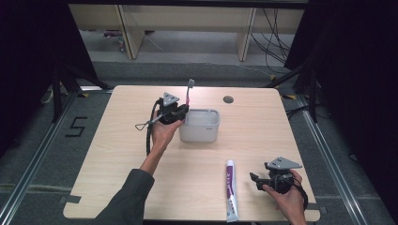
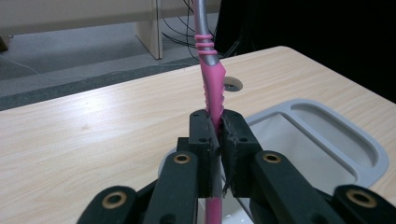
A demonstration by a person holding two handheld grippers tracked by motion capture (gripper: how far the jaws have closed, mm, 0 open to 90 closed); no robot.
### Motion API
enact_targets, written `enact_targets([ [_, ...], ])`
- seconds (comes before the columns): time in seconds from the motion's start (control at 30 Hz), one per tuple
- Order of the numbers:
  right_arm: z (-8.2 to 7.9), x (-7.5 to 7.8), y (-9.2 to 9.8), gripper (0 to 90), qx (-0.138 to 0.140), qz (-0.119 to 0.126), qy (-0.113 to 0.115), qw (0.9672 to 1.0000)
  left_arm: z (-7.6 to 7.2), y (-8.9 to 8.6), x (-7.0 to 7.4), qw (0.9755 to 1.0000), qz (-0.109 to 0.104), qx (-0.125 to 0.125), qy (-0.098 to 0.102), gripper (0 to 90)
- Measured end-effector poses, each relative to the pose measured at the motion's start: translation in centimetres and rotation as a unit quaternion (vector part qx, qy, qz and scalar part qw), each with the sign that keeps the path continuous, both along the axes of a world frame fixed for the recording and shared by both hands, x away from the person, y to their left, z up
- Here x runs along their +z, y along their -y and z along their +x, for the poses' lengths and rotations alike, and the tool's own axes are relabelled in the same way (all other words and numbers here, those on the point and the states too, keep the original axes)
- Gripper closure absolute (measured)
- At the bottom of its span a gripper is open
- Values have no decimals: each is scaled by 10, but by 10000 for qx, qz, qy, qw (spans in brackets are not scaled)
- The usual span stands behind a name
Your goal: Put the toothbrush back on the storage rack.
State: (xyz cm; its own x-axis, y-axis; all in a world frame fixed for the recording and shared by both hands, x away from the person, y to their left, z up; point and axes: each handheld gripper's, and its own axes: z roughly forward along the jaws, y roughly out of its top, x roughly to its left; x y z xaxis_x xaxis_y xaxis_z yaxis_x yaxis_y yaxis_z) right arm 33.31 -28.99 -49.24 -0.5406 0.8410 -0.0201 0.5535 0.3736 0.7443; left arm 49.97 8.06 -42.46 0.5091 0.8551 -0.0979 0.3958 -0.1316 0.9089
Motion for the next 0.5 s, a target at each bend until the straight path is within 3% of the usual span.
enact_targets([
  [0.5, 1, -1, 0, 279, 45, -15, 68, 10000, 1, -3, -8, 9996, 207, 2, -200, 820],
])
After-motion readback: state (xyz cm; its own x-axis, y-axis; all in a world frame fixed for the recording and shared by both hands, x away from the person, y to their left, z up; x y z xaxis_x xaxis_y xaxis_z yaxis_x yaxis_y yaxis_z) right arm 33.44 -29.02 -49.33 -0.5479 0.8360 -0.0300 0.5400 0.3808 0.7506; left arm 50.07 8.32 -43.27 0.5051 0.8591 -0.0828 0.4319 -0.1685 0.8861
